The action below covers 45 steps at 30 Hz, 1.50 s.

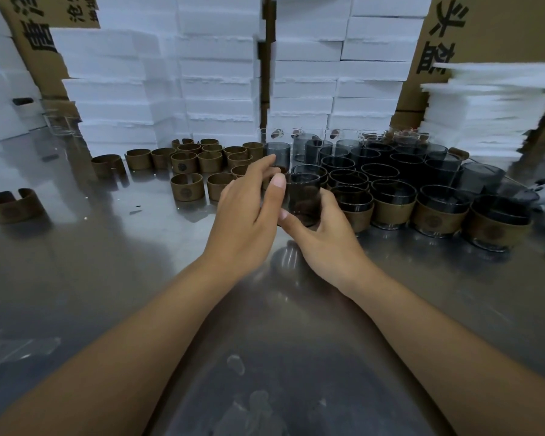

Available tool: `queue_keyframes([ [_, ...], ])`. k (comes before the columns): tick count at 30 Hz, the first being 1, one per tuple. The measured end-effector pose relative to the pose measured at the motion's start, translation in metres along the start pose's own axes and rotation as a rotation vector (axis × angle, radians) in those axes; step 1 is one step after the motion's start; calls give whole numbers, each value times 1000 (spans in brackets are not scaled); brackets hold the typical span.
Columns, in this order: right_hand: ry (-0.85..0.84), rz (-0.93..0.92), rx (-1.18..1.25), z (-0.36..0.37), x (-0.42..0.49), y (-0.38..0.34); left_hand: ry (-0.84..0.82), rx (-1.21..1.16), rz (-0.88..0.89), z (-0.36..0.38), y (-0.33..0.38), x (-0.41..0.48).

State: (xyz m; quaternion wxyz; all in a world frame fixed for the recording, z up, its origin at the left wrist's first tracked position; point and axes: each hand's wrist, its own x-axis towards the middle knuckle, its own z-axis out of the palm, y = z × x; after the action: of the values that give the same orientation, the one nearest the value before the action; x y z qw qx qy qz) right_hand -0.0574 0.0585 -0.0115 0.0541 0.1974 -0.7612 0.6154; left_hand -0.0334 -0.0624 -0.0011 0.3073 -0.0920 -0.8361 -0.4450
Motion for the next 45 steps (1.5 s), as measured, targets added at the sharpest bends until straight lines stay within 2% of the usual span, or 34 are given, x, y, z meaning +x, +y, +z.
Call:
queue_keyframes([
  [9,-93,-70,-36,-1,0,4,-84,-13,14,1,-3,0],
  [16,-70,-94,-24,0,2,7,-83,114,72,3,-1,-3],
  [24,-79,-115,-40,0,3,8,-109,93,147,4,5,-6],
  [38,-72,-48,60,1,5,9,47,44,281,-1,18,-5],
  [45,-32,-25,161,0,4,8,143,79,285,-2,17,-4],
])
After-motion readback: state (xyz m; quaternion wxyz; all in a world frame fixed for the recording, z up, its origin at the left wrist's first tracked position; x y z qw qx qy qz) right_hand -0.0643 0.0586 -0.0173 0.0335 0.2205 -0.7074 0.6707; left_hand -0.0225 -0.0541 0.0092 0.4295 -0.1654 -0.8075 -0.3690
